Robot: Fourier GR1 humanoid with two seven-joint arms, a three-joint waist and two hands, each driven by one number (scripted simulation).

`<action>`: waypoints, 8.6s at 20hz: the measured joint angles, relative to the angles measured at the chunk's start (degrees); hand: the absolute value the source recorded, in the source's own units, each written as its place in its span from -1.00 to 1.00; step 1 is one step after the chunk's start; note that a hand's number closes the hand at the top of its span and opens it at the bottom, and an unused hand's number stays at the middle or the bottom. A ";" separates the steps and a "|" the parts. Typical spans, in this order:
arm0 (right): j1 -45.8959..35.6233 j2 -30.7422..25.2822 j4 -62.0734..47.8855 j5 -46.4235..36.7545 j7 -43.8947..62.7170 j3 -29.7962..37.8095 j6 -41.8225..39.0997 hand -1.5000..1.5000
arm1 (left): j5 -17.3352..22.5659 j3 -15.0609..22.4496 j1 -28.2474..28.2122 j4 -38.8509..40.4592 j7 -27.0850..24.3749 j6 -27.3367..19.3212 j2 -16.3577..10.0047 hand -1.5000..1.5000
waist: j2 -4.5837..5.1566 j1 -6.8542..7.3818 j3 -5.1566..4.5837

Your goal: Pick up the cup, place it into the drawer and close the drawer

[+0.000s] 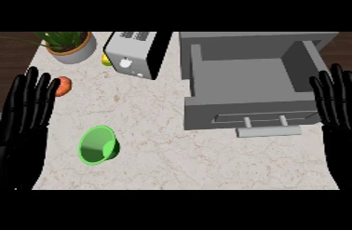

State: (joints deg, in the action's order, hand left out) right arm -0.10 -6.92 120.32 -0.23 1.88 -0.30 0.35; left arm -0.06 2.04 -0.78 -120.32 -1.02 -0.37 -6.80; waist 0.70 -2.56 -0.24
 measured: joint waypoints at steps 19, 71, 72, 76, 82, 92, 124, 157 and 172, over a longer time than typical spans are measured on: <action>-0.77 -1.79 -2.21 -0.49 0.31 1.88 -3.98 -1.00 | 16.30 1.90 -13.76 2.01 -0.24 10.44 2.54 -1.00 | -0.73 2.68 0.22; -3.61 -0.17 -7.72 -0.60 -2.82 5.24 -8.91 -1.00 | 0.86 -17.44 19.67 103.29 -56.21 12.10 -6.02 -1.00 | -0.60 2.01 0.35; -3.55 0.11 -7.43 -0.95 -2.55 4.90 -8.62 -1.00 | 0.67 -17.45 19.89 103.95 -56.73 12.02 -6.09 -1.00 | -0.61 1.92 0.45; -3.47 -0.24 -7.61 -0.24 -2.55 5.27 -9.35 -1.00 | 0.61 -17.52 20.81 105.02 -57.19 12.00 -5.80 -1.00 | -0.61 1.91 0.59; -4.27 -0.62 -8.10 0.31 -1.71 5.75 -9.72 -1.00 | 1.42 -17.44 22.13 104.79 -56.95 14.03 -4.46 -1.00 | -0.48 1.85 0.25; -4.24 -0.17 -10.09 -0.04 -3.56 5.65 -9.90 -1.00 | 2.45 -16.27 24.06 103.72 -55.00 20.04 -2.86 1.00 | -0.38 1.73 0.10; -3.06 -1.29 -10.27 0.71 -3.87 8.05 -10.67 -1.00 | 10.50 -17.82 32.11 85.03 -51.18 18.66 -0.69 1.00 | -0.92 2.59 0.27; -3.88 -3.68 -10.86 4.08 -4.06 11.55 -13.82 -1.00 | 19.07 4.72 69.25 81.44 -16.95 -14.57 6.77 1.00 | -0.37 0.53 0.26; -6.64 -3.60 -13.23 3.72 -4.59 10.91 -14.06 -1.00 | 30.84 22.66 72.75 93.70 -18.96 -21.67 6.79 1.00 | 0.12 -1.53 0.31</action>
State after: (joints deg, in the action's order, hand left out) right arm -6.74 -10.52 107.09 3.48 -2.71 10.61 -13.71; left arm 30.78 24.70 71.97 -26.62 -19.98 -22.04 0.00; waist 0.81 -4.09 0.07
